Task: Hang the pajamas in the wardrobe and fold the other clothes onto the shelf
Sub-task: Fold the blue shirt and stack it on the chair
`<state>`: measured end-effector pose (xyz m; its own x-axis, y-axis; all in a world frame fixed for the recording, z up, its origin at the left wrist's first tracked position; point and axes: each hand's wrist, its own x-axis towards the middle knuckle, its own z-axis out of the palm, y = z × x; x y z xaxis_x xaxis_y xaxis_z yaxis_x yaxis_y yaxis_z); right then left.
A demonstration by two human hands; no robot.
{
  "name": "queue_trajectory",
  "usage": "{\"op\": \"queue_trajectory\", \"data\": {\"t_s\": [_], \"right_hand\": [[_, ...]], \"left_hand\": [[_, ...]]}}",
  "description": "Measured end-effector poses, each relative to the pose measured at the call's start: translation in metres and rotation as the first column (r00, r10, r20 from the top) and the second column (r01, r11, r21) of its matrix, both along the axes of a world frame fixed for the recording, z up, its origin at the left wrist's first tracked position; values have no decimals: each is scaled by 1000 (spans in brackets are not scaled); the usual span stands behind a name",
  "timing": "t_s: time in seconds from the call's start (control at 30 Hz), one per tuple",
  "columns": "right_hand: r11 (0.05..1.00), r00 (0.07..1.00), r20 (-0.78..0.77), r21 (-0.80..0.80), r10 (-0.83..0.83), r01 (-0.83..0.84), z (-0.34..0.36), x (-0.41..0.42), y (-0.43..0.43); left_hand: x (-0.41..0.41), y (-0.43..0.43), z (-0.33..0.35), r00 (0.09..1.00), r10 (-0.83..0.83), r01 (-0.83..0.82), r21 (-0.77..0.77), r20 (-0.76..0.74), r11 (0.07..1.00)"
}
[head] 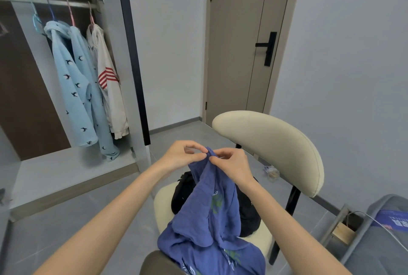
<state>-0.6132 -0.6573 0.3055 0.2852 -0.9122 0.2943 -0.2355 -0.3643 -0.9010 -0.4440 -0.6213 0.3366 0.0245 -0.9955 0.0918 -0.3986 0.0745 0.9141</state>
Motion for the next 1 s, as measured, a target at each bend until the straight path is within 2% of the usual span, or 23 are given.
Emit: {"op": "queue_trajectory", "data": {"t_s": [0.1, 0.2, 0.33, 0.43, 0.53, 0.67, 0.83, 1.0], "right_hand": [[999, 999, -36, 21, 35, -34, 1, -2, 0], [998, 996, -60, 37, 62, -60, 3, -4, 1], [996, 985, -145, 26, 91, -88, 7, -4, 1], [999, 975, -223, -40, 18, -28, 8, 1, 1], [984, 941, -325, -175, -95, 39, 6, 7, 2], [983, 933, -330, -163, -140, 90, -1, 2, -1], [984, 945, -307, -171, -108, 57, 2, -10, -4], [991, 929, -371, -127, -13, -36, 8, -26, -7]], "left_hand": [[0, 1, -3, 999, -33, 31, -97, -19, 995], [2, -1, -5, 993, -91, 84, -103, -73, 991], [6, -1, -2, 993, -107, 111, -114, 40, 987], [1, 0, 5, 989, -87, 107, -167, 119, 980], [-8, 1, 19, 995, -39, 59, -230, 92, 971], [-8, 2, 42, 999, 12, 2, -334, 41, 943], [5, -1, 46, 991, 110, -68, -402, 82, 913], [22, -4, 35, 966, 257, -247, -405, -31, 880]]}}
